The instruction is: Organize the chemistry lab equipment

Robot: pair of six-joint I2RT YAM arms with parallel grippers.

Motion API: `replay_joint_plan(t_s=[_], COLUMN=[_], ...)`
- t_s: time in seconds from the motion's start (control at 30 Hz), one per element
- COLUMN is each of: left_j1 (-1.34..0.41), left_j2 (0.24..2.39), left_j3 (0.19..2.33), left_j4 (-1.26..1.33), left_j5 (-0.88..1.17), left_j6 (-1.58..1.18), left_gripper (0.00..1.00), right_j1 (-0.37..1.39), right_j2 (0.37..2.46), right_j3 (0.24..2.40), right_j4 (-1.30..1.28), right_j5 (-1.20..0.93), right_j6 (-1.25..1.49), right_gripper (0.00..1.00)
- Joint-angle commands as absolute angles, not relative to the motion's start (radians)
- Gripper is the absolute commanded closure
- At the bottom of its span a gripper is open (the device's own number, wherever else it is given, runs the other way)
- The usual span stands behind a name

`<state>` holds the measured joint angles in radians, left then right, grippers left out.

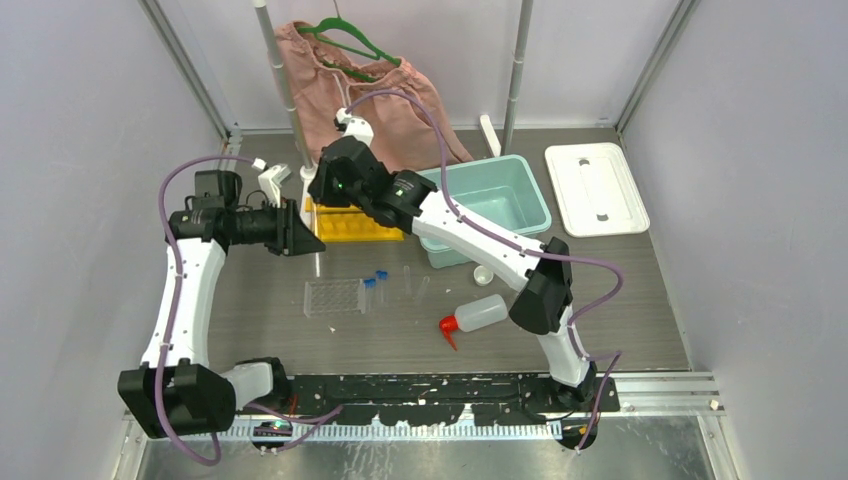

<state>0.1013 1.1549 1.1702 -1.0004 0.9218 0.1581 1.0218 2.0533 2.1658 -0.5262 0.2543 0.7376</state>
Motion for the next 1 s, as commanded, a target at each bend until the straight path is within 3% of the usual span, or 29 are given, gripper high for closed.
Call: replay_joint_plan(t_s=[0.0,0.1,0.23,0.33,0.43,0.57,0.73,0.97], left_j1=[0.106,0.106,0.106,0.106,0.106,0.106,0.106,0.106], left_j2=[1.173,1.187,1.188,1.177,1.161,1.145,1.140,1.143], left_j3=[1.178,1.185,1.198,1.201,1.195,1.189,1.191,1.184], left_j4=[-1.000,-1.011,-1.027,-1.027,-1.032,-1.039,-1.066,-1.081], left_j5=[0.976,0.983,0.983,0.986,1.010,1.014,0.993,0.995], left_j6=[0.173,0.183,0.213,0.244,0.286,0.340,0.381,0.396], left_gripper=[0.77,0.87,0.96,1.00,1.00,1.00,1.00,1.00], right_j1=[1.028,1.029,1.026,1.015,1.000,0.971,0.955,0.916], right_j2=[1.997,1.999,2.009,2.026,2.032,2.059,2.069,2.104], right_j3=[2.145,2.144,2.167,2.200,2.199,2.235,2.270,2.316], right_j4=[-0.430,-0.433,-0.492,-0.590,-0.636,-0.687,-0.702,-0.712], right_j5=[0.251,0.236,0.190,0.130,-0.001,-0.147,-0.188,-0.271], right_j6=[0.745,0.746,0.744,0.732,0.699,0.689,0.685,0.709], right_gripper=[0.99,0.93,0.48,0.35,0.34,0.41,0.54,0.63])
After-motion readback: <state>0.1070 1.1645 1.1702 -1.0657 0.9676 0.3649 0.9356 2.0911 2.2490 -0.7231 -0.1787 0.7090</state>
